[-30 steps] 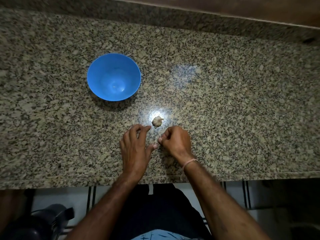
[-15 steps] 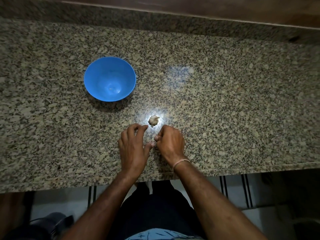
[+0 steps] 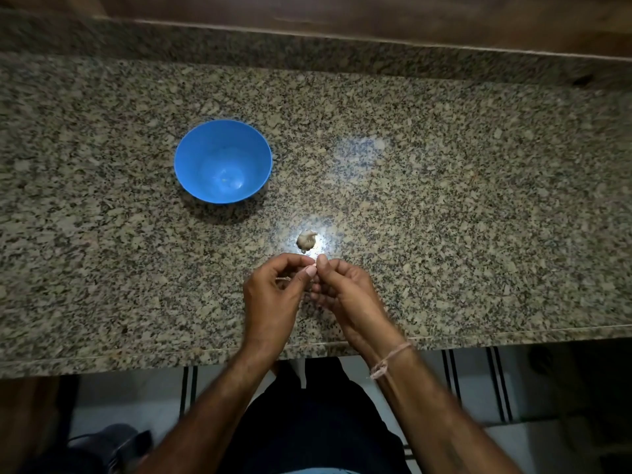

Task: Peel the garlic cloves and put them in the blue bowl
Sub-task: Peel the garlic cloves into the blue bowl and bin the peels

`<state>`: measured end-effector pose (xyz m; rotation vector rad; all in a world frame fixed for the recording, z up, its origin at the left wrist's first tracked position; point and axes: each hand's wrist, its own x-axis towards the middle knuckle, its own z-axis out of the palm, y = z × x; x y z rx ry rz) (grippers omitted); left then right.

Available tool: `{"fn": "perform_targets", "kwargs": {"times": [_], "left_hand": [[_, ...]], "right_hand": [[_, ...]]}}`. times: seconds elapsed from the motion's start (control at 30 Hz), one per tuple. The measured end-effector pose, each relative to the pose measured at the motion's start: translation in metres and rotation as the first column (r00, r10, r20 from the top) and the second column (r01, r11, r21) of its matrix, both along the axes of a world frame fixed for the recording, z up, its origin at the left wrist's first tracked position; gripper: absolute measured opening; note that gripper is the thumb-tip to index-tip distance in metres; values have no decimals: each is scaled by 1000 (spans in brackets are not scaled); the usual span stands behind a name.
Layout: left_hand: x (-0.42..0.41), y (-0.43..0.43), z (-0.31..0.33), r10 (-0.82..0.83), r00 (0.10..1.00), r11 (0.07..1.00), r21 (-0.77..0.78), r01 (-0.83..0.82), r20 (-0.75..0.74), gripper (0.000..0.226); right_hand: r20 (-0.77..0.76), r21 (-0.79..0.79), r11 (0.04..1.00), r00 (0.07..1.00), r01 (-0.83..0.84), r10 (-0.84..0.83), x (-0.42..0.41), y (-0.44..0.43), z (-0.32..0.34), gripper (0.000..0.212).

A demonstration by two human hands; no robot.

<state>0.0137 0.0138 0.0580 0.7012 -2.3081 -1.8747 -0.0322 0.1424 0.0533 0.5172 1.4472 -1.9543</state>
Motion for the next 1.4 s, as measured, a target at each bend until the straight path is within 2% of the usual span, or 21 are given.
{"fn": "perform_targets", "kwargs": {"times": [0.1, 0.3, 0.37, 0.47, 0.67, 0.9, 1.07, 1.4], "left_hand": [[0, -2, 7, -19, 999, 999, -34, 18, -26, 9], [0, -7, 13, -29, 999, 999, -41, 28, -32, 11], [0, -7, 15, -30, 999, 998, -53, 28, -34, 10], [-1, -8, 16, -57, 998, 992, -112, 53, -36, 11], [-6, -13, 18, -179, 982, 943, -293, 155, -56, 12], [-8, -20, 20, -245, 968, 913, -348, 215, -45, 12], [-9, -20, 20, -254, 967, 916, -328, 230, -31, 12], [-11, -10, 22, -212, 977, 903, -381, 198, 6, 9]], "right_hand": [[-154, 95, 995, 988, 21, -7, 4, 0, 8, 19], [-305, 187, 982, 950, -3, 61, 7, 6, 17, 12], [-407, 299, 954, 904, -2, 129, 7, 7, 16, 10], [-522, 535, 845, 785, -3, 333, 5, 10, 12, 12], [-505, 591, 807, 780, 3, 368, 2, 14, 11, 10], [-525, 615, 788, 742, -8, 417, 1, 15, 16, 14], [-531, 620, 785, 730, -11, 430, -1, 17, 17, 14], [-580, 669, 743, 637, 16, 508, -3, 19, 16, 13]]}}
